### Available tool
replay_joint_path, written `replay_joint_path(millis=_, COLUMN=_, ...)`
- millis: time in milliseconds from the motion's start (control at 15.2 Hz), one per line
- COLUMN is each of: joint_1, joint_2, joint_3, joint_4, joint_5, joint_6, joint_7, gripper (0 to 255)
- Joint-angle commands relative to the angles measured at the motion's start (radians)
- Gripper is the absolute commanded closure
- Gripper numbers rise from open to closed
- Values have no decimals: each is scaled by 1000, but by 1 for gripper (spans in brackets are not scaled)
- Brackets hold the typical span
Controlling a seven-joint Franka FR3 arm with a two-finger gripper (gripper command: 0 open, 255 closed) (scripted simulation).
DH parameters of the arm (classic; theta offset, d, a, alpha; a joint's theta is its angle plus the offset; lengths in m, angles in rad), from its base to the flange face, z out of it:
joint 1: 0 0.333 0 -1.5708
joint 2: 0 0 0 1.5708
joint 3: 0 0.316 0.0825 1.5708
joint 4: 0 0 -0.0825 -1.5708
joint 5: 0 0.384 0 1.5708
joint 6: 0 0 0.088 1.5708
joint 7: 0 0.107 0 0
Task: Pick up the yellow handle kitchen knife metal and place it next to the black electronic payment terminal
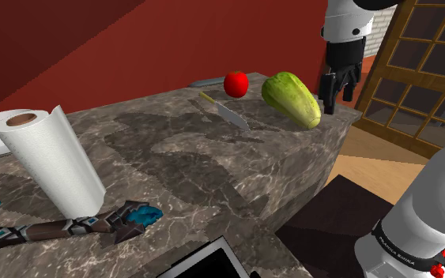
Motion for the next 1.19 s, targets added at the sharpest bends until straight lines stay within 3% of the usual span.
replay_joint_path(millis=0, joint_1=0, joint_2=0, joint_3=0, joint_4=0, joint_5=0, joint_6=0, joint_7=0, gripper=0)
replay_joint_path(millis=528, joint_1=11, joint_2=268, joint_3=63, joint_4=125, joint_5=59, joint_6=180, joint_7=99, gripper=0)
replay_joint_path(millis=1122, joint_1=18, joint_2=583, joint_3=121, joint_4=357, joint_5=72, joint_6=309, joint_7=203, gripper=0)
